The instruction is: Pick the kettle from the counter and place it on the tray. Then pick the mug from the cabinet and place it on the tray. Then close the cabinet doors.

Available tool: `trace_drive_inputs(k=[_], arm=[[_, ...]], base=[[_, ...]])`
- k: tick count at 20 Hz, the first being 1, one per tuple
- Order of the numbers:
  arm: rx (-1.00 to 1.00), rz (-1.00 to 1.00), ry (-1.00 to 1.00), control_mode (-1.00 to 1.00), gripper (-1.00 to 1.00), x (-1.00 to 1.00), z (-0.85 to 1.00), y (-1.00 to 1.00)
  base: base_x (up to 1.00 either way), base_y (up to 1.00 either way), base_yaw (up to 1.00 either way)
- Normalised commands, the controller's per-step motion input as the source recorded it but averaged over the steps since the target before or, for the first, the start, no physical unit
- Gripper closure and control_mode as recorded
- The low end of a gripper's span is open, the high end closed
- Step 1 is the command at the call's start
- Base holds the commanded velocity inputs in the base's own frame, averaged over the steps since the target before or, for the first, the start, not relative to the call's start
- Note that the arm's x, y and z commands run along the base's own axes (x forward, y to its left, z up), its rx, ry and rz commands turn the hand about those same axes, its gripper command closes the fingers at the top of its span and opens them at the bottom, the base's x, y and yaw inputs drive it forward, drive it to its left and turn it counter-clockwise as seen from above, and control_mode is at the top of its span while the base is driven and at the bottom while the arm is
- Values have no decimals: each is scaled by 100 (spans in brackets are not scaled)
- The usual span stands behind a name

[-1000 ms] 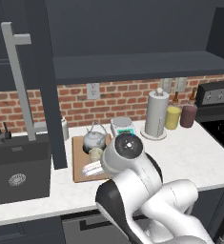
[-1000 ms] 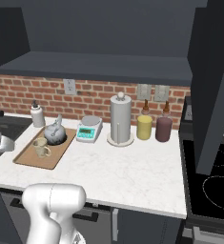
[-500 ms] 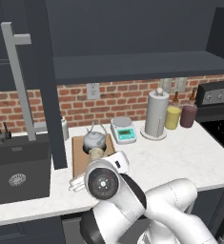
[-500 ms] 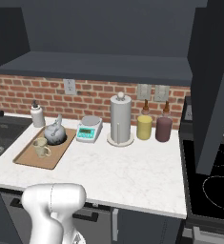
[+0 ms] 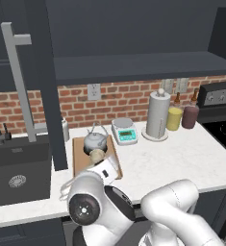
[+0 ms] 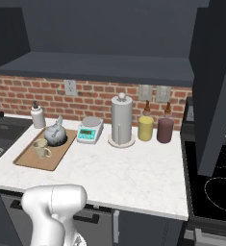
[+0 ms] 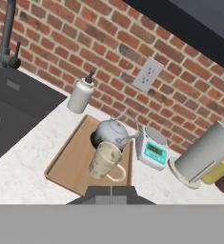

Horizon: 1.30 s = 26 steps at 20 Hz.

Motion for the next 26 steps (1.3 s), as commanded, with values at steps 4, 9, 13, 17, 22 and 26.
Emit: trace_drive_inputs(k=[4,9,13,17,22,26], arm=[[-9,-7,0,-100,100,0,27,60],[-17,-9,0,-100,100,13,2,82],[-23,-10,-1,-100,100,16,0,78],[-28,-9,-8,-100,100,14,0,58],[-27,-5,-11,-100,100,21,0,50],[-28,-1,-13,-100,100,26,0,46]], base=[[0,0,0],[0,0,0],[0,0,0],[0,0,0],[0,0,0],[0,0,0]])
